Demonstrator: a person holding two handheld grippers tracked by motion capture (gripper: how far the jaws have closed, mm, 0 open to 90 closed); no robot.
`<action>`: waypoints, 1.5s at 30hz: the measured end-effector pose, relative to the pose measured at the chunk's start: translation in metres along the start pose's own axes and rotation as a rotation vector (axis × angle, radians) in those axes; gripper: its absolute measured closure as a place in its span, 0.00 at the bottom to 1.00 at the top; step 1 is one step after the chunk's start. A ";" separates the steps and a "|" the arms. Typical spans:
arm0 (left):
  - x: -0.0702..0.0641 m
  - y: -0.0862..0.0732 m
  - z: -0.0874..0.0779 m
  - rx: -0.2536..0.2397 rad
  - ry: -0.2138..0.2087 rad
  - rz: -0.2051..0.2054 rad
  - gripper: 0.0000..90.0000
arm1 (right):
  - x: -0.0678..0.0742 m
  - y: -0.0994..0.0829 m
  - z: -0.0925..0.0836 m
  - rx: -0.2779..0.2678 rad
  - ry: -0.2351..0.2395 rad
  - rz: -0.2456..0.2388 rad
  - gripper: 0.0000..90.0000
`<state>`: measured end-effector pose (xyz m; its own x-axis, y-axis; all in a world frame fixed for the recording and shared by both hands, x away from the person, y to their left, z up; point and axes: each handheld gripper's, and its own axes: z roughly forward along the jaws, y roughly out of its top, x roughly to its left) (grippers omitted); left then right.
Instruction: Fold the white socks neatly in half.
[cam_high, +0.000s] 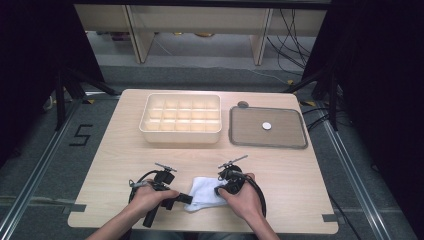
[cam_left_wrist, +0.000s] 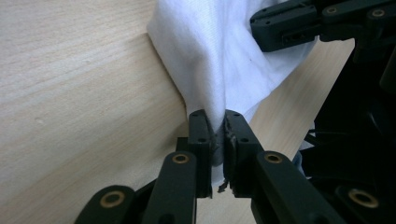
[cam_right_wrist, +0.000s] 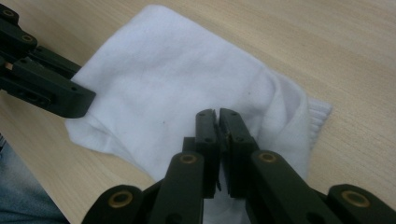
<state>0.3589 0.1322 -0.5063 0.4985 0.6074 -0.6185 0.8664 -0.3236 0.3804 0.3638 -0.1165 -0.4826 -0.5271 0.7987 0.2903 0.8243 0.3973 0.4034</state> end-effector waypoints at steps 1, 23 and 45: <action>-0.001 0.000 0.000 -0.016 -0.006 -0.010 0.92 | -0.001 0.000 0.000 -0.008 0.005 -0.008 0.94; -0.005 0.019 -0.022 -0.036 -0.023 0.024 0.91 | -0.018 0.002 -0.018 -0.058 -0.083 0.031 0.92; -0.021 0.032 -0.023 -0.075 -0.032 0.031 0.91 | -0.014 0.003 -0.014 -0.067 -0.075 0.052 0.93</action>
<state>0.3754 0.1263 -0.4652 0.5267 0.5739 -0.6271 0.8464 -0.2857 0.4494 0.3703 -0.1325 -0.4738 -0.4647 0.8502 0.2475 0.8332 0.3253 0.4471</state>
